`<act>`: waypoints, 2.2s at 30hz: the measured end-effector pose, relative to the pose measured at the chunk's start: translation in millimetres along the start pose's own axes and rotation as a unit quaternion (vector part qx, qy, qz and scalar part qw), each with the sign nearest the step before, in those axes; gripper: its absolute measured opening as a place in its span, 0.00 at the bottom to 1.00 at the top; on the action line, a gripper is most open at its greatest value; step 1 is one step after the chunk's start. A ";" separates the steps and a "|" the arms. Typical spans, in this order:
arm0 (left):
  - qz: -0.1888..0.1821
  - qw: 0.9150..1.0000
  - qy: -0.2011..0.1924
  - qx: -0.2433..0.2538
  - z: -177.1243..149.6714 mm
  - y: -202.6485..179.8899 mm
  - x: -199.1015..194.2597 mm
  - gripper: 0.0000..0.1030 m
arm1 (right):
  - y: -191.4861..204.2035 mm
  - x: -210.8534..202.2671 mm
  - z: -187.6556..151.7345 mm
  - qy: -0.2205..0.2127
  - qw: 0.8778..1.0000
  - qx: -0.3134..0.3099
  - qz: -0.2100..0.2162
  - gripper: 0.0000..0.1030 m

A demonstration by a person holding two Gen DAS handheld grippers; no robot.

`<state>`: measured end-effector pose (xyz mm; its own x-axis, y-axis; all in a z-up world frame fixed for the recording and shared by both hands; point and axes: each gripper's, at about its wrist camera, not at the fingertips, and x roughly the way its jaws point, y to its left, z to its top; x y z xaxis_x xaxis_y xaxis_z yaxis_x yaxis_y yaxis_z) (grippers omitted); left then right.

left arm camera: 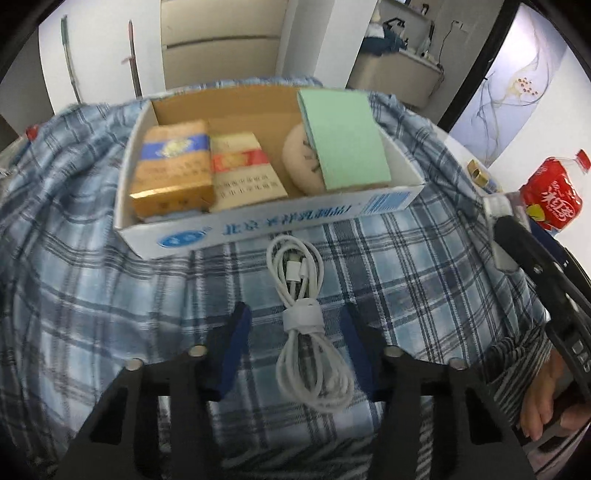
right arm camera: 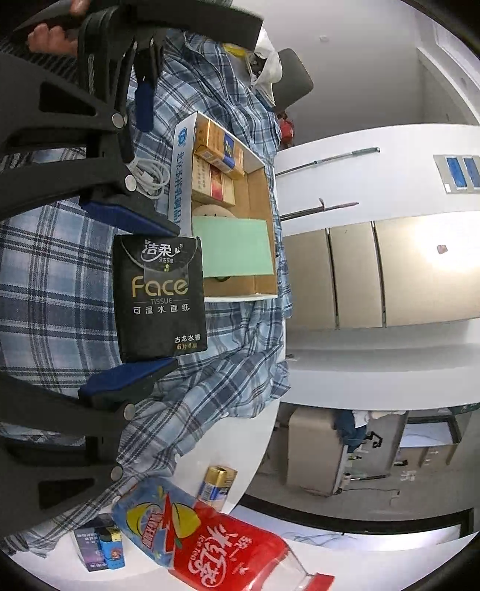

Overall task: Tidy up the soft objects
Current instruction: 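Grasp the coiled white cable with the left tool while the right tool holds the tissue pack, then lower the cable with the left tool while the right tool lowers the tissue pack into the box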

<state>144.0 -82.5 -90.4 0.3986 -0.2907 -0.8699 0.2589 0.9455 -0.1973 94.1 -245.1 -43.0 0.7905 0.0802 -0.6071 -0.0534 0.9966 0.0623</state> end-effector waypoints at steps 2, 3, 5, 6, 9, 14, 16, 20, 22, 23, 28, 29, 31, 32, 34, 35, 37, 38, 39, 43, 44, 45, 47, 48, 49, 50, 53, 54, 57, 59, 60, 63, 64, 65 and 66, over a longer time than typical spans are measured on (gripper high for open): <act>0.001 1.000 0.001 0.000 -0.8 0.3 6.3 0.42 | -0.4 1.2 -1.0 0.005 1.000 0.000 0.000 0.61; 0.004 1.000 -0.002 0.003 -2.1 0.1 7.5 0.36 | -0.7 1.0 -1.4 0.006 1.000 -0.001 0.001 0.61; -0.003 1.000 -0.012 0.008 -2.8 -1.6 5.7 0.25 | 0.3 0.5 -1.7 0.006 1.000 -0.004 0.001 0.61; -0.007 1.000 -0.015 0.013 -3.7 -3.4 4.4 0.23 | 1.0 0.7 -1.8 0.007 1.000 -0.006 0.001 0.61; -0.001 0.999 -0.037 0.022 -6.2 -6.7 -3.3 0.22 | 3.8 3.3 -3.2 0.013 1.000 -0.010 0.002 0.60; 0.011 0.996 -0.081 0.047 -13.8 -11.3 -30.3 0.22 | 4.2 3.9 -3.8 0.014 1.000 -0.011 0.000 0.60; 0.021 0.993 -0.097 0.059 -20.0 -15.8 -42.4 0.22 | 3.7 3.4 -3.2 0.012 1.000 -0.010 0.002 0.61; 0.041 0.989 -0.127 0.066 -21.1 -18.6 -70.7 0.22 | 4.9 -4.5 0.6 0.006 1.000 -0.012 0.007 0.60; 0.045 0.987 -0.144 0.064 -15.1 -18.1 -87.2 0.22 | 8.5 -15.0 5.4 -0.004 1.000 -0.019 0.014 0.60; 0.047 0.985 -0.152 0.064 -13.0 -18.2 -93.4 0.22 | 9.9 -19.7 9.2 -0.008 1.000 -0.022 0.018 0.60; 0.066 0.976 -0.202 0.052 12.8 -16.6 -126.7 0.22 | 13.5 -36.8 32.9 -0.027 0.999 -0.019 0.023 0.60; 0.070 0.974 -0.209 0.049 19.7 -17.7 -130.5 0.22 | 14.6 -38.6 40.5 -0.030 0.999 -0.016 0.023 0.60; 0.073 0.971 -0.223 0.039 36.0 -17.0 -140.7 0.22 | 19.4 -40.9 59.5 -0.038 0.999 -0.016 0.026 0.60; 0.071 0.971 -0.228 0.030 46.0 -16.1 -144.7 0.22 | 24.3 -41.4 71.2 -0.043 0.999 -0.024 0.024 0.61; 0.071 0.969 -0.237 0.015 64.1 -15.1 -150.0 0.22 | 32.5 -41.5 93.8 -0.054 0.998 -0.029 0.026 0.60; 0.074 0.967 -0.243 0.010 71.1 -14.8 -151.3 0.22 | 35.6 -40.3 106.4 -0.060 0.998 -0.025 0.026 0.60; 0.078 0.965 -0.251 -0.003 81.5 -13.6 -150.6 0.22 | 39.1 -35.1 128.8 -0.072 0.997 -0.006 0.020 0.60; 0.075 0.965 -0.251 -0.008 85.4 -11.6 -148.8 0.22 | 40.2 -30.9 137.3 -0.076 0.997 0.003 0.019 0.60; 0.070 0.966 -0.248 -0.018 88.9 -8.5 -144.9 0.22 | 41.7 -25.7 143.8 -0.078 0.997 0.007 0.018 0.60; 0.062 0.971 -0.226 -0.037 93.1 -0.4 -117.6 0.22 | 41.0 0.1 150.1 -0.072 0.997 0.023 0.009 0.60; 0.063 0.973 -0.220 -0.033 92.9 -0.1 -108.8 0.22 | 40.3 7.1 146.7 -0.064 0.998 0.025 0.011 0.60; 0.062 0.974 -0.215 -0.031 93.4 1.5 -99.8 0.22 | 39.6 15.1 142.0 -0.053 0.998 0.026 0.014 0.60; 0.063 0.975 -0.209 -0.035 91.1 3.9 -86.3 0.22 | 39.2 35.1 132.0 -0.028 0.999 0.021 0.015 0.60; 0.061 0.976 -0.207 -0.039 90.5 6.0 -80.0 0.22 | 38.9 45.1 127.3 -0.015 1.000 0.018 0.014 0.60; 0.058 0.976 -0.203 -0.043 90.7 9.6 -71.3 0.22 | 38.0 54.6 123.4 -0.001 1.000 0.016 0.013 0.60; 0.056 0.977 -0.202 -0.043 90.2 12.0 -65.5 0.22 | 36.0 63.6 119.1 0.014 1.000 0.015 0.014 0.60; 0.071 0.975 -0.205 -0.040 88.1 21.1 -44.7 0.22 | 29.6 89.4 110.8 0.059 0.998 0.019 0.027 0.60; 0.068 0.976 -0.202 -0.041 87.5 24.5 -39.5 0.22 | 26.7 96.2 107.6 0.076 0.996 0.021 0.035 0.60; 0.056 0.978 -0.196 -0.050 86.4 34.6 -25.8 0.22 | 23.8 114.3 98.0 0.115 0.991 0.030 0.053 0.60; 0.055 0.978 -0.195 -0.048 86.4 37.0 -19.6 0.22 | 24.8 122.1 92.7 0.131 0.990 0.025 0.055 0.60; 0.053 0.979 -0.193 -0.047 86.9 37.6 -17.6 0.22 | 26.7 125.0 91.4 0.134 0.989 0.018 0.052 0.61; 0.046 0.981 -0.183 -0.049 87.7 39.0 -10.8 0.22 | 32.0 129.9 86.3 0.145 0.988 0.005 0.052 0.60; 0.043 0.981 -0.180 -0.052 87.4 40.2 -8.9 0.22 | 31.8 131.7 84.7 0.151 0.987 0.008 0.056 0.60; 0.040 0.982 -0.176 -0.055 87.1 41.7 -7.1 0.22 | 32.9 133.1 83.5 0.153 0.987 0.009 0.056 0.60; 0.040 0.982 -0.173 -0.058 86.9 41.5 -5.5 0.22 | 32.0 133.9 83.0 0.154 0.987 0.009 0.055 0.61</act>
<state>229.1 -54.4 -54.5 0.6942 -0.2289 -0.6824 0.1215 0.9717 -0.2024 248.9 -203.9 -56.6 0.5580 0.1921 -0.8073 -0.1158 0.9814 0.1534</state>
